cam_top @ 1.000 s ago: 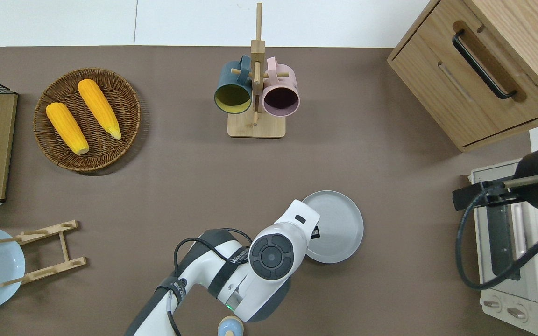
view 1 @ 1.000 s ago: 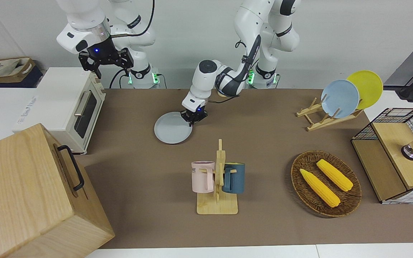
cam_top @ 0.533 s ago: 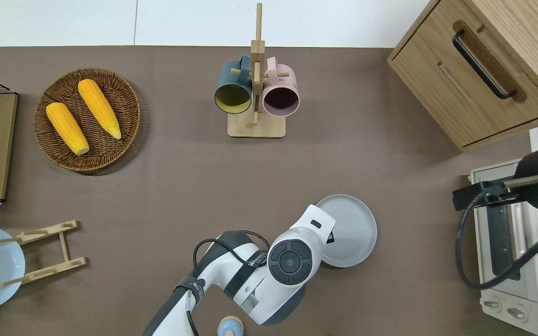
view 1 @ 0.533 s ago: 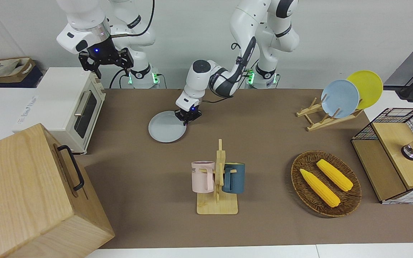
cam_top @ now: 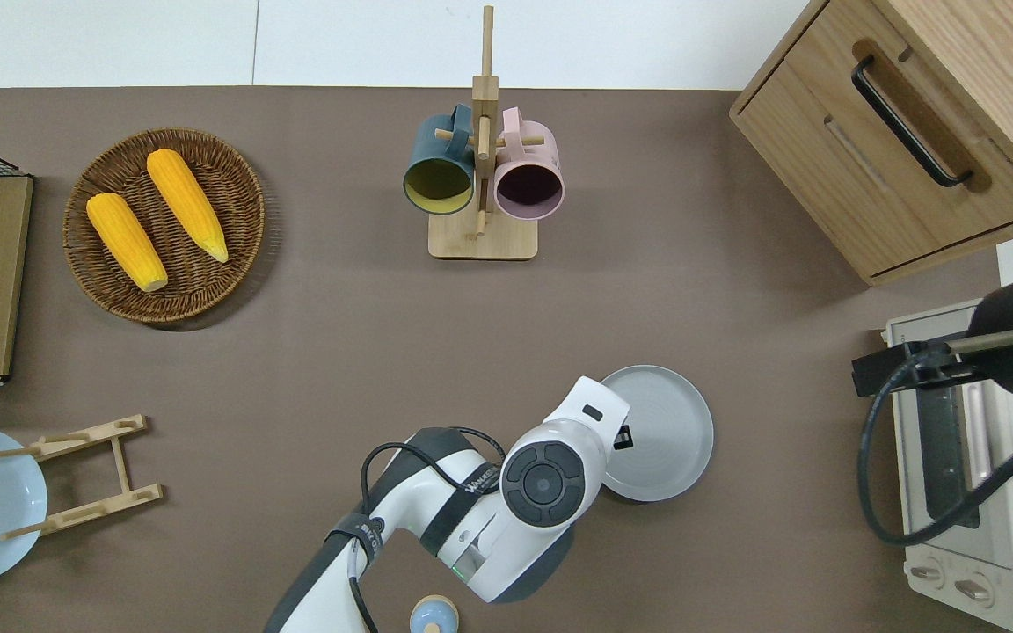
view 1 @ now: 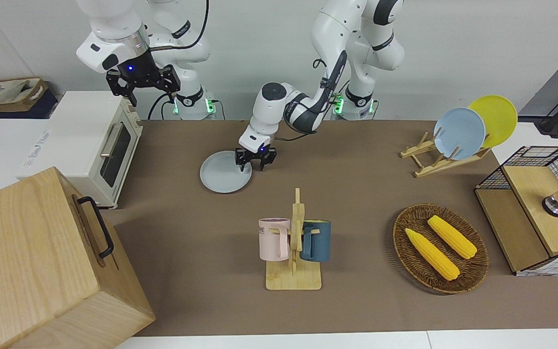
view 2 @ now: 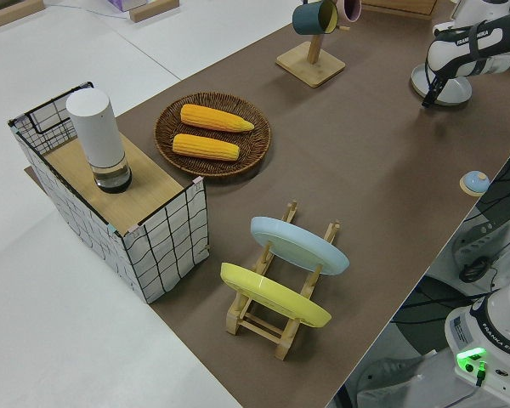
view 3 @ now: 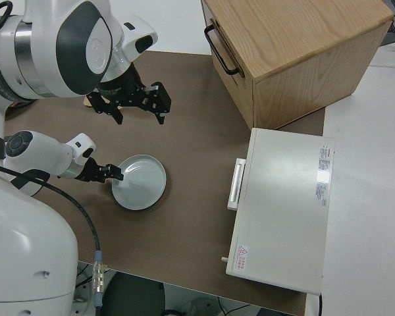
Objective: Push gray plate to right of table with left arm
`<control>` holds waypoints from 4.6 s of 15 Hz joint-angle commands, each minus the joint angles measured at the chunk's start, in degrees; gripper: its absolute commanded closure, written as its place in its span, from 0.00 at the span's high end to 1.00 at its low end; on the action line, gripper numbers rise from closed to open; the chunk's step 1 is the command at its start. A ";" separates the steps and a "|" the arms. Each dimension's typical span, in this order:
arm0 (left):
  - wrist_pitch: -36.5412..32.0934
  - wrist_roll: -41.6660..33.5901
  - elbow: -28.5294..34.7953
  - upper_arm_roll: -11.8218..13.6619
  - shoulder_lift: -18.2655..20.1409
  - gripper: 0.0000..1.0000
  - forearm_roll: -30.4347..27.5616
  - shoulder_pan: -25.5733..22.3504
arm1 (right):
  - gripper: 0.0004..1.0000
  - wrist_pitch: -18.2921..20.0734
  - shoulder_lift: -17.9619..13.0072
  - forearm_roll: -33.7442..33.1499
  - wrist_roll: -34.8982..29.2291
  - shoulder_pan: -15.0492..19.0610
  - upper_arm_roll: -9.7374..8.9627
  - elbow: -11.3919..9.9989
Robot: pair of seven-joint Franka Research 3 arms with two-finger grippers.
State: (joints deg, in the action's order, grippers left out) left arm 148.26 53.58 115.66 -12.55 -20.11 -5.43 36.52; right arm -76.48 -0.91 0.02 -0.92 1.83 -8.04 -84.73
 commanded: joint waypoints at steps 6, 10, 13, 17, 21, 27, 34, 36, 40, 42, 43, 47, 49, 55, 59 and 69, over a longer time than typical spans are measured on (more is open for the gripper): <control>-5.24 0.48 -0.88 1.47 1.73 0.99 1.04 -0.05 | 0.98 0.89 -0.14 0.25 -0.66 1.15 -0.92 0.53; -12.53 -4.00 -0.79 3.93 5.07 1.00 1.04 -0.14 | 0.98 0.89 -0.14 0.25 -0.75 1.07 -0.92 0.53; -15.01 -6.11 -0.44 5.34 7.09 1.00 0.95 -0.14 | 0.98 0.89 -0.14 0.25 -0.66 1.07 -0.92 0.53; -21.94 -11.98 0.09 8.77 10.87 1.00 0.69 -1.01 | 0.98 0.89 -0.14 0.25 -0.75 1.07 -0.92 0.53; -29.67 -19.28 0.09 8.86 15.35 1.00 0.16 -6.54 | 0.98 0.89 -0.14 0.25 -0.75 1.07 -0.92 0.53; -40.58 -30.27 0.00 8.95 21.60 1.00 0.07 -14.80 | 0.98 0.89 -0.14 0.25 -0.66 1.15 -0.92 0.53; -45.42 -41.26 -0.17 9.04 25.81 1.00 0.16 -24.99 | 0.98 0.89 -0.14 0.25 -0.66 1.07 -0.92 0.53; -47.00 -44.68 -0.61 9.04 27.05 1.00 0.51 -28.24 | 0.98 0.89 -0.14 0.25 -0.66 1.07 -0.92 0.53; -49.99 -52.95 -1.23 9.04 29.60 1.00 1.04 -35.10 | 0.98 0.89 -0.14 0.25 -0.66 1.15 -0.92 0.53; -51.48 -55.84 -2.10 8.95 30.30 0.99 1.13 -37.83 | 0.98 0.89 -0.14 0.25 -0.75 1.07 -0.92 0.53; -52.36 -57.60 -2.71 8.95 30.30 1.00 1.13 -38.97 | 0.98 0.89 -0.14 0.25 -0.66 1.07 -0.92 0.53; -54.12 -59.82 -4.39 9.04 30.30 1.00 5.33 -40.48 | 0.98 0.89 -0.14 0.25 -0.66 1.15 -0.92 0.53; -55.00 -59.90 -5.61 9.74 30.30 1.00 5.70 -40.48 | 0.98 0.89 -0.14 0.25 -0.66 1.15 -0.92 0.53; -56.41 -59.82 -7.47 11.15 30.39 1.00 5.70 -40.56 | 0.98 0.89 -0.14 0.25 -0.75 1.07 -0.92 0.53; -57.29 -59.73 -10.10 12.47 30.39 1.00 5.79 -40.56 | 0.98 0.89 -0.14 0.25 -0.75 1.07 -0.92 0.53; -57.64 -59.29 -12.56 12.47 30.74 1.00 5.70 -40.04 | 0.98 0.89 -0.14 0.25 -0.66 1.07 -0.92 0.53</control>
State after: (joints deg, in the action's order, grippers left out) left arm 92.01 -5.54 105.21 0.46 10.31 -0.75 -3.84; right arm -76.48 -0.91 0.02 -0.92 1.83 -8.04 -84.73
